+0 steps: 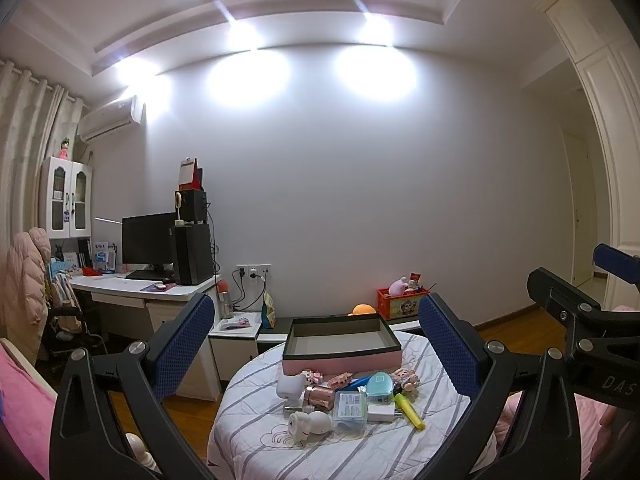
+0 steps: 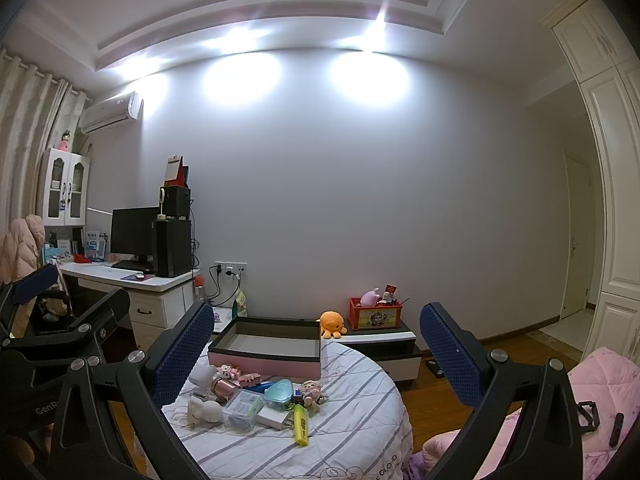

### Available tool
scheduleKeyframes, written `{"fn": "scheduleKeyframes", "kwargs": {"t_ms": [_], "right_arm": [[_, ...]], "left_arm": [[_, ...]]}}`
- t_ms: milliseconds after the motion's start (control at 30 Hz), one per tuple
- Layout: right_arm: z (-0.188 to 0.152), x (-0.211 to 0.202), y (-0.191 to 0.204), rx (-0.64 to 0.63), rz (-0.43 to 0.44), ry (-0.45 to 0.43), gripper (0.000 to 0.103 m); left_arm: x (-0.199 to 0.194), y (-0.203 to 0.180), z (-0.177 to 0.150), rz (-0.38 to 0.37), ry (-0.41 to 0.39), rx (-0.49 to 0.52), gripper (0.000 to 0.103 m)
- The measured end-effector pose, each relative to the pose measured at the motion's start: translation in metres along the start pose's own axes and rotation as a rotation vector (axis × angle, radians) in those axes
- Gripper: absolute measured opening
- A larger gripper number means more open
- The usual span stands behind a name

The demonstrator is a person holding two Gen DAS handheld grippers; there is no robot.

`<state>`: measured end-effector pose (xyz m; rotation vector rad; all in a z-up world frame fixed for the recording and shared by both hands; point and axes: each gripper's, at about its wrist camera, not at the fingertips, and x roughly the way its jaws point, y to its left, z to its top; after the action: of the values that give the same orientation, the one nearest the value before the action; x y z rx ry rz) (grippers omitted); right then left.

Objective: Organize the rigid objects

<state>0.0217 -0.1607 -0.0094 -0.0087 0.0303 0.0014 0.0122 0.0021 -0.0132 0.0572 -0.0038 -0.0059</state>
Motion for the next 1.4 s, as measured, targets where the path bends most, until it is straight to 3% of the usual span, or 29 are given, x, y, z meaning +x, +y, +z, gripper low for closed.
{"fn": "scheduleKeyframes", "kwargs": {"t_ms": [1400], "right_arm": [[0.0018, -0.0028, 0.0046, -0.003, 0.0, 0.007, 0.103]], "left_arm": [[-0.0047, 0.0029, 0.0048, 0.001, 0.007, 0.004, 0.103]]}}
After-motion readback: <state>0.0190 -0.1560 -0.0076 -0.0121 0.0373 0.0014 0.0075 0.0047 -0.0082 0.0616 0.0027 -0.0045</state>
